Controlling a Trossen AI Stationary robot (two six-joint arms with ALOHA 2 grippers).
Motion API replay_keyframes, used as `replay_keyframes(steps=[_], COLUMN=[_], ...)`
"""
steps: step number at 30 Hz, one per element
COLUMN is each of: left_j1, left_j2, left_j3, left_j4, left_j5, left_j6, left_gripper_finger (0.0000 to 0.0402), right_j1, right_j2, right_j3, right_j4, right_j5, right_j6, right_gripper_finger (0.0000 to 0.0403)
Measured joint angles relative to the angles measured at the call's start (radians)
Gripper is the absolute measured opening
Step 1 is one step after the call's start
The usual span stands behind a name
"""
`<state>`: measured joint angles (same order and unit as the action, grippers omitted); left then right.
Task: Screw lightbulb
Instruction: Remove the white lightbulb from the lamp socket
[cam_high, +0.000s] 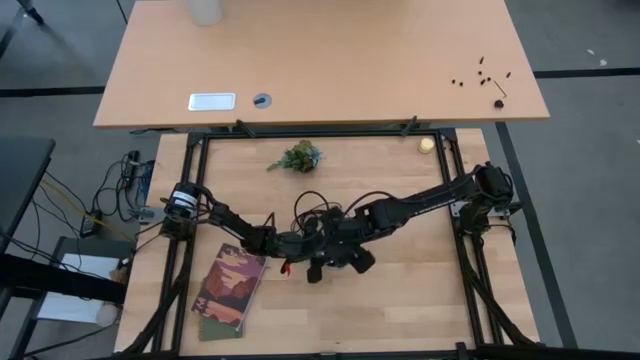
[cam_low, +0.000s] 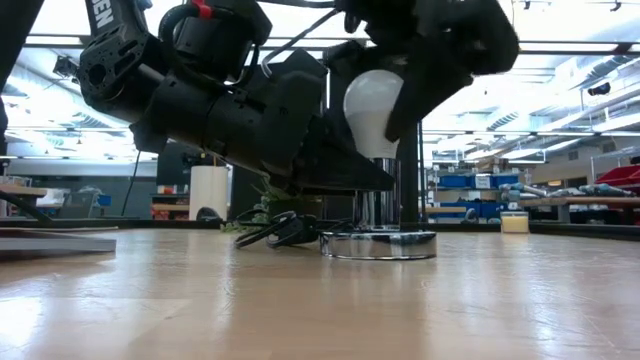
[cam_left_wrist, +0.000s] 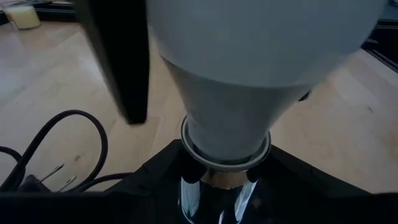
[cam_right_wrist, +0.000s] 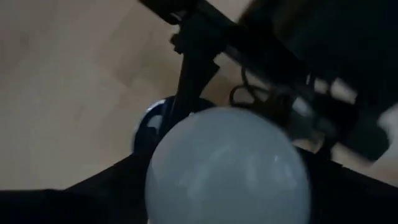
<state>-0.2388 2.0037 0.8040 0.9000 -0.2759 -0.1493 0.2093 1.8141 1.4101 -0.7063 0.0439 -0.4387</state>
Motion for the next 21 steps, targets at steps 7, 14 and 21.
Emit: replay_keyframes(steps=[7,14,21], left_j1=[-0.001,-0.001,0.0], left_j2=[0.0,0.0,0.0], left_j3=[0.0,0.0,0.0], left_j4=[-0.002,-0.003,-0.003], left_j5=[-0.004,-0.01,-0.01], left_j6=[-0.013,-0.013,-0.013], left_gripper_finger=[0.0194,0.0194,0.0194], right_j1=[0.048,0.063,0.056], right_j2=[0.0,0.0,0.0], right_j3=[0.0,0.0,0.0], right_j4=[-0.03,-0.034,0.003], right_j5=[0.069,0.149,0.191], right_j6=[0.466,0.816,0.885], right_gripper_finger=[0.0392,0.0373,0.0345])
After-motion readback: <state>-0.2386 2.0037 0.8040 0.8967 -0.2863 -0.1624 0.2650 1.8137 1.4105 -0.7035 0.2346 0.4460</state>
